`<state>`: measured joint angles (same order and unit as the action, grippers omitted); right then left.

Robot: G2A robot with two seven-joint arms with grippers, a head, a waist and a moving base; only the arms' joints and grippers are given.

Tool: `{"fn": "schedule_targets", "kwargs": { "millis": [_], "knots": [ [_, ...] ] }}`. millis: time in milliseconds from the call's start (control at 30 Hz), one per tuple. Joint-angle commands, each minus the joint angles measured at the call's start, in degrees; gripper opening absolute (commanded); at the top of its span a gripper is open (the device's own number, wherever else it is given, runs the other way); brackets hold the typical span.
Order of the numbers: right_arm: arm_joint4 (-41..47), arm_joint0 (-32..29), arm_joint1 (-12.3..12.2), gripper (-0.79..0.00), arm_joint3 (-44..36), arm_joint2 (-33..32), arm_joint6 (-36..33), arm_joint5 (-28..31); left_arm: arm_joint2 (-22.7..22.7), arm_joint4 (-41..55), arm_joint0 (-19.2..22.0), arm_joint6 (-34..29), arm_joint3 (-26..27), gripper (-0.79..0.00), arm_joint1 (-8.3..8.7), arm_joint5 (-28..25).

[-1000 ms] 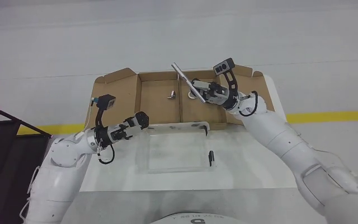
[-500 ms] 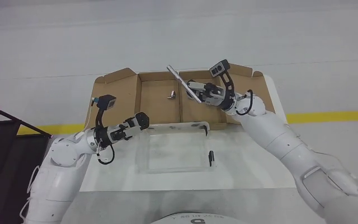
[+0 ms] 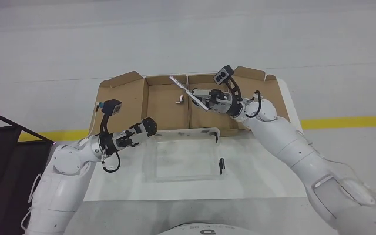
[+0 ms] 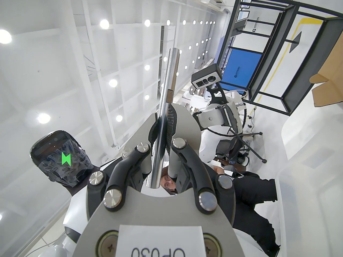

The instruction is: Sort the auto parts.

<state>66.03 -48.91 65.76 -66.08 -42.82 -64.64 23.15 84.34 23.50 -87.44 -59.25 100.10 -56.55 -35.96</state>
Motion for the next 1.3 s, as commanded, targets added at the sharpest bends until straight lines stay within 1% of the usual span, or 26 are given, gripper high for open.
{"fn": "schedule_targets", "kwargs": {
  "millis": [0,133,267,367,467,600,667,833,1033,1100,1267],
  "knots": [
    [0.37,-0.12,0.25,-0.785,0.13,-0.38,-0.64,-0.68,-0.02,-0.02,0.01,0.36,0.14,0.0,-0.02,0.11],
    [0.65,-0.16,0.38,-0.785,0.21,-0.61,-0.92,-1.02,-0.82,-0.42,-0.17,4.43,2.15,0.0,-0.32,-0.46],
    [0.65,-0.16,0.38,-0.785,0.21,-0.61,-0.92,-1.02,-1.63,-0.63,0.86,7.79,3.63,0.0,-0.63,-1.06],
    [0.65,-0.16,0.38,-0.785,0.21,-0.61,-0.92,-1.02,-3.39,-3.23,1.94,10.76,5.38,0.0,-1.01,-0.95],
    [0.65,-0.16,0.38,-0.785,0.21,-0.61,-0.92,-1.02,-5.6,-5.22,3.45,12.21,5.97,0.0,-1.34,0.63],
    [0.65,-0.16,0.38,-0.785,0.21,-0.61,-0.92,-1.02,-8.11,-6.35,6.03,14.45,4.8,0.0,-1.79,4.96],
    [0.65,-0.16,0.38,-0.785,0.21,-0.61,-0.92,-1.02,-9.03,-6.74,7.2,15.83,3.99,0.0,-2.02,6.23],
    [0.65,-0.16,0.38,-0.785,0.21,-0.61,-0.92,-1.02,-10.1,-4.46,9.64,18.37,1.89,0.0,-2.52,7.77],
    [0.65,-0.16,0.38,-0.785,0.21,-0.61,-0.92,-1.02,-12.05,-1.33,12.75,16.97,0.28,0.0,-3.01,9.49],
    [0.65,-0.16,0.38,-0.785,0.21,-0.61,-0.92,-1.02,-12.93,-1.04,13.89,17.12,-0.35,0.0,-3.24,10.45],
    [0.65,-0.16,0.38,-0.785,0.21,-0.61,-0.92,-1.02,-14.81,-1.85,16.13,19.84,-1.86,0.0,-3.86,12.92]
  ]
}}
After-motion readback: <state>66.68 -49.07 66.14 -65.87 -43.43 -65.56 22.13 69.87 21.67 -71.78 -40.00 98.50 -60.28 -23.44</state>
